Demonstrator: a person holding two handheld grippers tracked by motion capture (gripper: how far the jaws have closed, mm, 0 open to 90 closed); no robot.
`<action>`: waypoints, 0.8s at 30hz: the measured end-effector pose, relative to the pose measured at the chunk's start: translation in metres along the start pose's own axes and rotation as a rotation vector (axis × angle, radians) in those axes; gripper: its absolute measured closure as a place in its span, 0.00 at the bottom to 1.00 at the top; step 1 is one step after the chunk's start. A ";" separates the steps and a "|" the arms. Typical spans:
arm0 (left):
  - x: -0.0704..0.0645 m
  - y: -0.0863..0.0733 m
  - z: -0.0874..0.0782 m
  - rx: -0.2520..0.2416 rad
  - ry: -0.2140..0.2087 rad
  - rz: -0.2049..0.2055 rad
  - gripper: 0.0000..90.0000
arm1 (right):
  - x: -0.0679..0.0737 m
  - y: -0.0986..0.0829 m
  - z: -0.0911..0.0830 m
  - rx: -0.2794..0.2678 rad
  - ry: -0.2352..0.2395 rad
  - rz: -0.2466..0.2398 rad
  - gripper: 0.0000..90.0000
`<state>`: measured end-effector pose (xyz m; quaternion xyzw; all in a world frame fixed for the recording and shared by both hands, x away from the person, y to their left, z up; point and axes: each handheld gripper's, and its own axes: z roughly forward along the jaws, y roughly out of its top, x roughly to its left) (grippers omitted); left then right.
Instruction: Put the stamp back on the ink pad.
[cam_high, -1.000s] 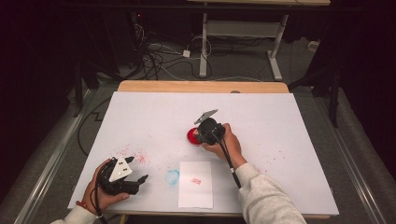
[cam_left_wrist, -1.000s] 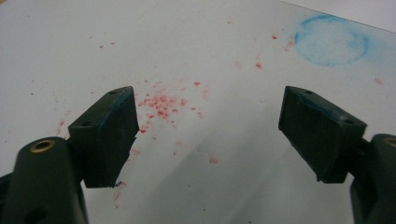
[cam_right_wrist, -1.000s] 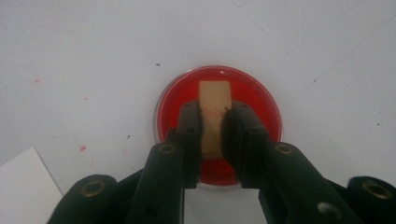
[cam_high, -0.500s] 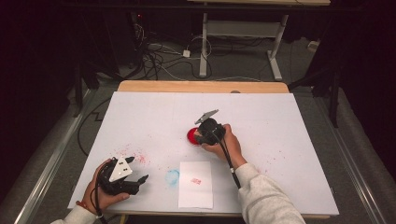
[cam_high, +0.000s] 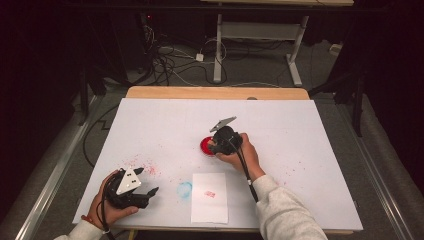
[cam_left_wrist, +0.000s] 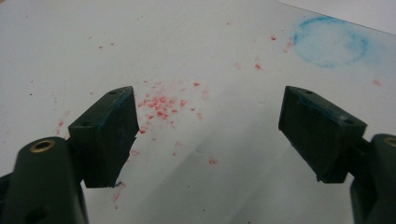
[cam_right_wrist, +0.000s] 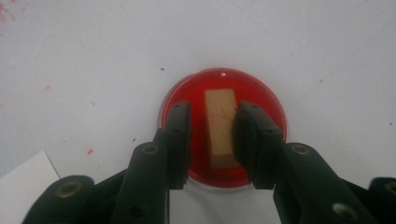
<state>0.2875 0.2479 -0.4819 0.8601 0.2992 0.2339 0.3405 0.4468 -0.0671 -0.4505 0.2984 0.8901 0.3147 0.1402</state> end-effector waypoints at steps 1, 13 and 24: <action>0.000 0.000 0.000 0.000 0.000 0.000 0.21 | 0.000 0.000 -0.001 -0.010 0.003 0.005 0.72; 0.000 0.001 0.001 0.003 -0.001 0.004 0.21 | -0.002 0.001 -0.009 -0.092 0.007 0.025 0.73; 0.000 0.001 0.000 0.001 0.000 0.003 0.21 | 0.003 0.008 -0.021 -0.127 -0.022 -0.009 0.72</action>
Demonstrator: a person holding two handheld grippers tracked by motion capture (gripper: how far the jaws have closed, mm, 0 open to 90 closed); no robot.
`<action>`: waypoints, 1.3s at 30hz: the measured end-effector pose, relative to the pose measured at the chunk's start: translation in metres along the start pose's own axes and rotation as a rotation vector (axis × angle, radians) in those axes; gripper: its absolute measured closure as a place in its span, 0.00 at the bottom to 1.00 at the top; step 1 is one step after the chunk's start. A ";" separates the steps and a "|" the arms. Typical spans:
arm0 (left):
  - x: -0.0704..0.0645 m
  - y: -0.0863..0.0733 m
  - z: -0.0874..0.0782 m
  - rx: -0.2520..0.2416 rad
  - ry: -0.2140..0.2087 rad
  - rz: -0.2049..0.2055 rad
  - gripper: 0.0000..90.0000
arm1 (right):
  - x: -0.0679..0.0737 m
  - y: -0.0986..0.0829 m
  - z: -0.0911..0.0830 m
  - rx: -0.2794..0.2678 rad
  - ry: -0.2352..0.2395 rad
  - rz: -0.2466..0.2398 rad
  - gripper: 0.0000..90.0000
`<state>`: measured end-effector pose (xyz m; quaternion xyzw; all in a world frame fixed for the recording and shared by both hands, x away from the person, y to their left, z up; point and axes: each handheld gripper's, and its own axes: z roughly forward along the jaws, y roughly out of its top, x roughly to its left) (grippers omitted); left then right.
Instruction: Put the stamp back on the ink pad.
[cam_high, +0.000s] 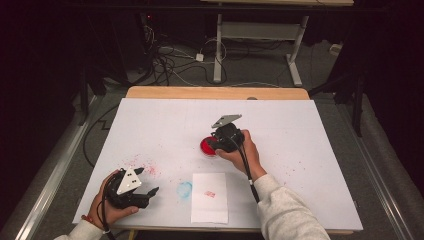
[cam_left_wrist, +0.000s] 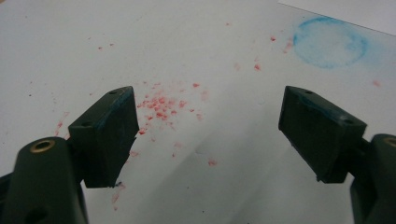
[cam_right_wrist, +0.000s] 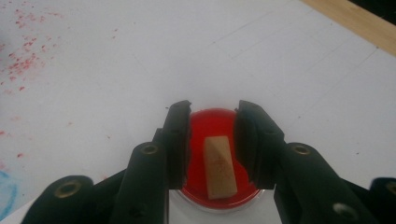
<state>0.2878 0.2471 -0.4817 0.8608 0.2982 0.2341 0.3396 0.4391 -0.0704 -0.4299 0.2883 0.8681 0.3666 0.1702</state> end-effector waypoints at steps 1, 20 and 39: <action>0.000 0.000 0.000 -0.002 0.000 -0.004 0.21 | 0.001 0.001 -0.002 -0.004 -0.001 0.004 0.71; -0.001 0.001 0.000 0.005 0.005 0.003 0.21 | 0.006 0.003 -0.050 -0.089 -0.051 -0.040 0.58; -0.002 0.002 0.001 0.007 0.008 0.006 0.21 | 0.018 -0.033 -0.109 -0.223 -0.136 -0.110 0.33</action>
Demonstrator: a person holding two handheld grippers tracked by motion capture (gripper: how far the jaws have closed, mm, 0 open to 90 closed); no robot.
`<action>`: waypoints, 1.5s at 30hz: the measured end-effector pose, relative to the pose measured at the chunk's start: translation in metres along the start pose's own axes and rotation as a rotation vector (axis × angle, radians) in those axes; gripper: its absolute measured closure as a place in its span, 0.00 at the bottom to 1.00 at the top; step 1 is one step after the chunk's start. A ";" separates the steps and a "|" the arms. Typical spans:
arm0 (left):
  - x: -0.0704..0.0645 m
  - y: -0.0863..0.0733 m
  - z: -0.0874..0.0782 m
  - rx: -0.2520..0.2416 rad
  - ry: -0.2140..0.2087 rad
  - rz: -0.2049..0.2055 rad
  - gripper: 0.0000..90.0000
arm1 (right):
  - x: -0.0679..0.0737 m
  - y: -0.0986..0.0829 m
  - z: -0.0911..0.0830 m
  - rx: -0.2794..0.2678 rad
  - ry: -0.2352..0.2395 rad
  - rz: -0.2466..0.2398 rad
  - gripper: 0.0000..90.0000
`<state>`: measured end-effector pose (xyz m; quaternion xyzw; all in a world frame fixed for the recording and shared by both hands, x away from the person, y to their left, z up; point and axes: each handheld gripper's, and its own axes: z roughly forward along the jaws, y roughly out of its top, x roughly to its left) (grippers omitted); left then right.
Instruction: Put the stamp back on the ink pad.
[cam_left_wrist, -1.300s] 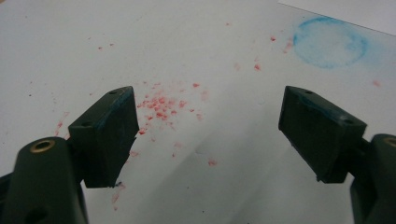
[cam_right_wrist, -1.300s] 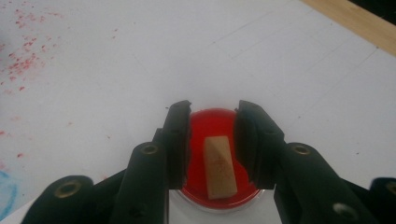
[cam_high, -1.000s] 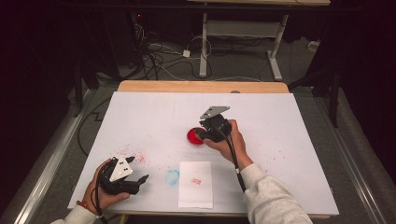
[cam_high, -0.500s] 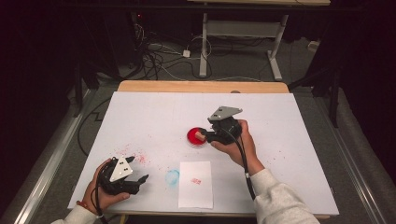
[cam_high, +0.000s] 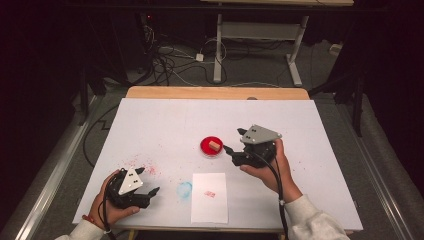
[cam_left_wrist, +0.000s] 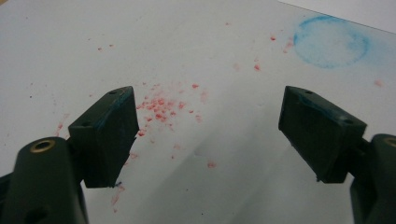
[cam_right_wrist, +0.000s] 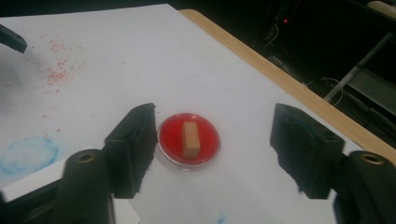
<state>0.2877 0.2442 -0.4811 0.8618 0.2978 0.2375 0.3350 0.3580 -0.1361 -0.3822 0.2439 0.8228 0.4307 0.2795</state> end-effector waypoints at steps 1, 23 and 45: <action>0.000 0.000 0.000 0.000 -0.001 -0.001 0.21 | 0.000 -0.003 -0.004 -0.008 -0.002 -0.001 0.33; -0.002 0.002 -0.001 -0.012 0.009 0.004 0.21 | -0.004 -0.101 -0.066 0.006 -0.216 -0.011 0.21; -0.004 0.007 0.001 -0.012 0.008 0.030 0.21 | 0.003 -0.139 -0.086 0.014 -0.210 0.051 0.19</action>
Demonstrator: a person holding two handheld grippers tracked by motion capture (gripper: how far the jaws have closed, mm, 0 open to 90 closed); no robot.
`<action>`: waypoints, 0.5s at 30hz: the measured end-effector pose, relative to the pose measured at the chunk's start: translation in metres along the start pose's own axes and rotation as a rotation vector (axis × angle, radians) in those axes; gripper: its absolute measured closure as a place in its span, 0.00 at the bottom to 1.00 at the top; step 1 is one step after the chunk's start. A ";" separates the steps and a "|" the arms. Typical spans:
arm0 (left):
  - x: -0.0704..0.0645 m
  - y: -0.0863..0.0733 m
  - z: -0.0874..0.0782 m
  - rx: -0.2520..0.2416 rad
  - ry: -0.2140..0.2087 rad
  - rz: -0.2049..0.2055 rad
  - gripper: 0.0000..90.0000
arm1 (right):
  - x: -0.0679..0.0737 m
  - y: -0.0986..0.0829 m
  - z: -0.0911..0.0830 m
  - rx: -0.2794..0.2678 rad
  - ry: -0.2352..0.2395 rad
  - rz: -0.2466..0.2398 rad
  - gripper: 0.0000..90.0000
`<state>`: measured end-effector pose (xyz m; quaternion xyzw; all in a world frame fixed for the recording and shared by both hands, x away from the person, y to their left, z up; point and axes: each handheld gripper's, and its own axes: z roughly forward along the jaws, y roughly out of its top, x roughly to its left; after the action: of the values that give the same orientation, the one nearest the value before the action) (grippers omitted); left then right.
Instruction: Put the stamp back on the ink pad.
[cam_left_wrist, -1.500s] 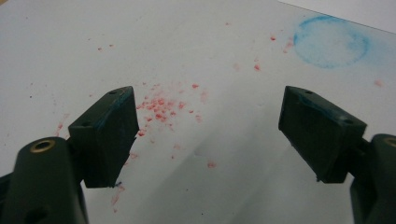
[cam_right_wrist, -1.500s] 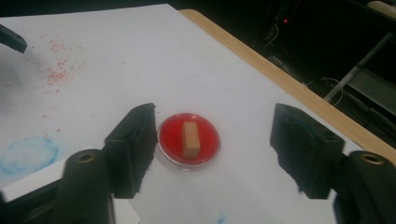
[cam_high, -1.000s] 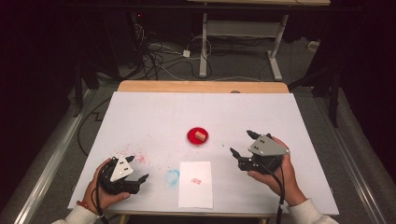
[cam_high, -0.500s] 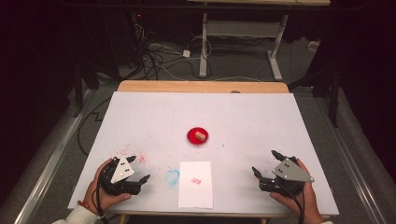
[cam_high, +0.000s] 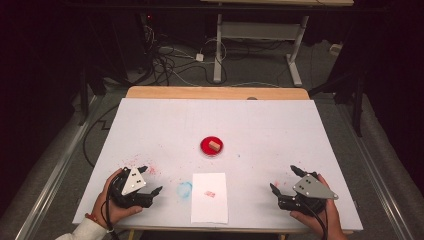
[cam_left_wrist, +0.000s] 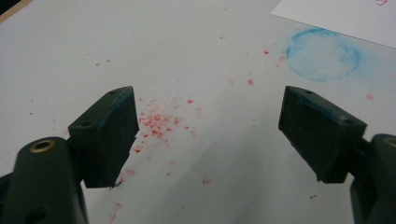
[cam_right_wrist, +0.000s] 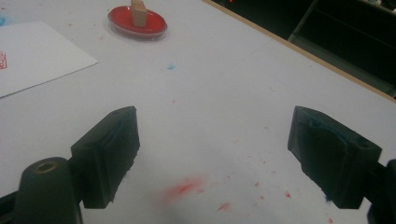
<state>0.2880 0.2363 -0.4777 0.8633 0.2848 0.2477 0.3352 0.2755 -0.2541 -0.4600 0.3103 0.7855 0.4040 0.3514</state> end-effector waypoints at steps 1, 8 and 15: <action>0.000 0.000 0.000 0.000 0.000 -0.001 0.21 | 0.000 0.000 0.000 -0.003 0.004 0.002 0.19; 0.002 0.000 -0.001 -0.003 0.010 -0.008 0.21 | 0.001 0.002 0.000 -0.009 -0.003 -0.013 0.19; 0.003 0.000 0.003 0.009 0.018 -0.005 0.21 | 0.000 0.005 -0.004 -0.020 -0.024 -0.038 0.19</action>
<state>0.2918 0.2367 -0.4786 0.8618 0.2911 0.2534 0.3291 0.2732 -0.2534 -0.4545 0.2968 0.7829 0.4014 0.3714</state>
